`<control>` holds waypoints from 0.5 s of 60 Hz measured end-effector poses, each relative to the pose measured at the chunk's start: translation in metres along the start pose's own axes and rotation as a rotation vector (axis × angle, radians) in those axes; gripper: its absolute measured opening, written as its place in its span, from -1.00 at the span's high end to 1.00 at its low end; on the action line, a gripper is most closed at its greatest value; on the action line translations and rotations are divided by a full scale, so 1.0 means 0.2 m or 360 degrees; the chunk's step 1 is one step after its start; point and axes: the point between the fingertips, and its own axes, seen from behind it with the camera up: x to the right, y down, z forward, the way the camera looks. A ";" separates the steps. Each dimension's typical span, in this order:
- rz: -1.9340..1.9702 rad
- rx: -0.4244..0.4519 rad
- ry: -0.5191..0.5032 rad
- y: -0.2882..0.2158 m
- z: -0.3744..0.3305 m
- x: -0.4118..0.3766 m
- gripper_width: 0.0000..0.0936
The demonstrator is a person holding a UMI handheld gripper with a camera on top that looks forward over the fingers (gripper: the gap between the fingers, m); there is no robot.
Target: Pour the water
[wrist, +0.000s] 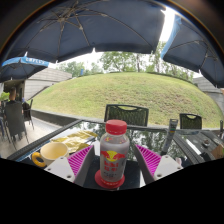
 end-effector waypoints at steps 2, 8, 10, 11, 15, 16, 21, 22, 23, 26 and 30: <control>-0.0021 0.0025 0.0030 -0.02 -0.07 0.01 -0.79; -0.0085 0.0067 0.0069 -0.02 -0.30 -0.04 -0.79; -0.0090 0.0068 0.0082 -0.02 -0.39 -0.05 -0.78; -0.0088 0.0070 0.0087 -0.01 -0.43 -0.06 -0.79; -0.0102 0.0070 0.0080 0.02 -0.56 -0.13 -0.79; -0.0107 0.0071 0.0076 0.03 -0.59 -0.15 -0.78; -0.0134 0.0083 0.0050 0.07 -0.72 -0.21 -0.79; -0.0139 0.0084 0.0048 0.08 -0.75 -0.22 -0.79; -0.0144 0.0084 0.0048 0.09 -0.77 -0.23 -0.79; -0.0145 0.0061 0.0049 0.14 -0.81 -0.23 -0.79; -0.0122 0.0040 0.0014 0.20 -0.85 -0.24 -0.80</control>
